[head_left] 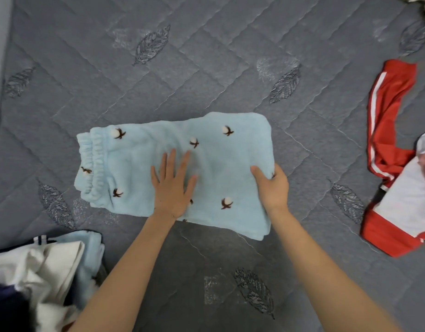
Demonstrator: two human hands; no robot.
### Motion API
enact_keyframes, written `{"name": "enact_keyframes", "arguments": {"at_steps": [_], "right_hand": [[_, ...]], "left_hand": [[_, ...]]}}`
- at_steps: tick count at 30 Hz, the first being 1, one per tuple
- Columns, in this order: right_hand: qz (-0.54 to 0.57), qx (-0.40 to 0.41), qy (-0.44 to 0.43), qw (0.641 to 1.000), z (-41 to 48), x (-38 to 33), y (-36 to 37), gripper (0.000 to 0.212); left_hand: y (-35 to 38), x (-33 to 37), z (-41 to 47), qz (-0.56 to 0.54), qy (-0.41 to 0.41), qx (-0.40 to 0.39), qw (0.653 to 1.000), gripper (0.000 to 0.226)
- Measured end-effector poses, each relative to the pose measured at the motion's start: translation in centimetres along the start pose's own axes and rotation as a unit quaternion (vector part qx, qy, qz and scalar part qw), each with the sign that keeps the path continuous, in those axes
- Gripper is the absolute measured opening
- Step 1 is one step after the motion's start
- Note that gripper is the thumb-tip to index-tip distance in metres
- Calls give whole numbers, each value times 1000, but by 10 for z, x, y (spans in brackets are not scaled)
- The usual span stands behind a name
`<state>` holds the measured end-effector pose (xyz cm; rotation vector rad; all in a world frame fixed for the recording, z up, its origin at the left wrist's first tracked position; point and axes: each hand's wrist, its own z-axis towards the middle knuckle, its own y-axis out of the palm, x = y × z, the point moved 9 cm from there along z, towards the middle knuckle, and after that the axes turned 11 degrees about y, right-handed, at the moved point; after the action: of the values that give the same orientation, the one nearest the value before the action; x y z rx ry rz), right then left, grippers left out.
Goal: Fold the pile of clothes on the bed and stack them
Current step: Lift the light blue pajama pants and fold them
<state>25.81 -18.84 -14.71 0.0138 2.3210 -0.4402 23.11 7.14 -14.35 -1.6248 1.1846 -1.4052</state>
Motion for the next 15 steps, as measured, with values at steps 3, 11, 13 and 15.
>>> {"name": "enact_keyframes", "arguments": {"at_steps": [3, 11, 13, 15], "right_hand": [[23, 4, -7, 1000, -6, 2, -21, 13], [22, 77, -5, 997, 10, 21, -149, 9], [21, 81, -4, 997, 13, 23, -168, 7], [1, 86, -12, 996, 14, 23, -184, 9]], "left_hand": [[12, 44, 0, 9, 51, -18, 999, 63], [89, 140, -15, 47, 73, -141, 986, 74], [102, 155, -17, 53, 65, -150, 985, 75], [108, 168, -19, 46, 64, -154, 985, 72]]}}
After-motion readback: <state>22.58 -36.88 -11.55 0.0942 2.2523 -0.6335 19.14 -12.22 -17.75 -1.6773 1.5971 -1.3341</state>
